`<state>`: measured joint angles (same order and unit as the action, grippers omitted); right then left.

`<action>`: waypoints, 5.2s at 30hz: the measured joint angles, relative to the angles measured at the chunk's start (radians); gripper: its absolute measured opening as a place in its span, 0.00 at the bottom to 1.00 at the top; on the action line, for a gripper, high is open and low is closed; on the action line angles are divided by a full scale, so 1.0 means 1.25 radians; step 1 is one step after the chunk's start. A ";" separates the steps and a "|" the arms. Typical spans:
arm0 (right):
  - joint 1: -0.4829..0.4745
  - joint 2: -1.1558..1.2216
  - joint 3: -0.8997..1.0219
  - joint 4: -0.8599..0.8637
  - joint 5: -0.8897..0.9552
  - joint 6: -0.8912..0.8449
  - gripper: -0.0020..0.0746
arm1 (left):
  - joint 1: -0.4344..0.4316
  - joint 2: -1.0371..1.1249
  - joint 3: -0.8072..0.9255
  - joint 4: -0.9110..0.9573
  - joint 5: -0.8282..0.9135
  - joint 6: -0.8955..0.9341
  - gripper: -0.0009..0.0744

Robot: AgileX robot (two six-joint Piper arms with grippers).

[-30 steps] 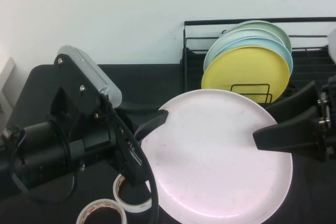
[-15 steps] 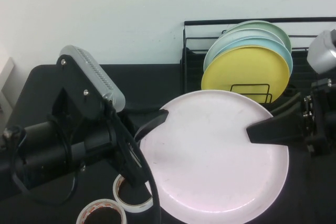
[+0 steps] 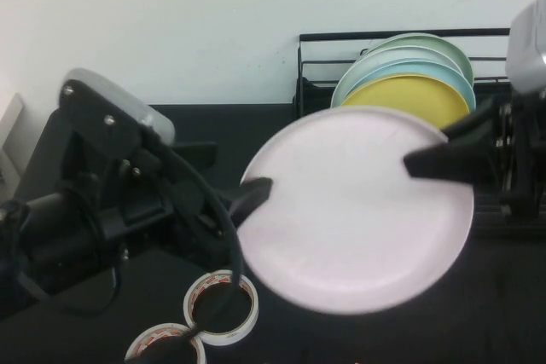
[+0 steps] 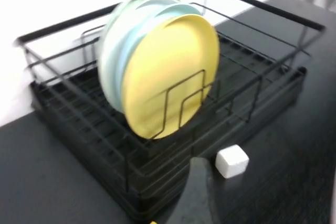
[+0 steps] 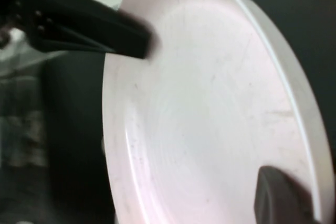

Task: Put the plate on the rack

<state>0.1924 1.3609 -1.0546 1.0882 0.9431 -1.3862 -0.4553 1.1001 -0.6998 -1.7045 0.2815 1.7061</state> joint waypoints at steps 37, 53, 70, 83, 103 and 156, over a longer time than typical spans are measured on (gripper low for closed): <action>-0.043 0.234 -0.216 -0.236 -0.383 -0.295 0.16 | 0.000 -0.456 0.215 -0.041 -0.443 -0.144 0.01; -0.059 0.250 -0.220 -0.217 -0.361 -0.335 0.16 | 0.000 -0.457 0.215 -0.041 -0.443 -0.147 0.01; -0.059 0.291 -0.221 -0.143 -0.366 -0.344 0.22 | 0.000 -0.457 0.215 -0.041 -0.443 -0.134 0.01; -0.060 0.252 -0.221 -0.056 -0.473 -0.237 0.58 | 0.000 -0.457 0.215 -0.041 -0.467 -0.132 0.01; -0.076 -0.129 0.002 0.029 -0.295 -0.013 0.03 | 0.000 -0.457 0.215 -0.041 -0.523 -0.133 0.01; -0.076 0.006 -0.063 0.263 -0.314 -0.185 0.02 | 0.000 -0.457 0.215 -0.041 -0.524 -0.130 0.01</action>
<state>0.0977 1.3689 -1.1336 1.4164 0.5511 -1.6172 -0.4553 0.5292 -0.4307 -1.7564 -0.3732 1.5437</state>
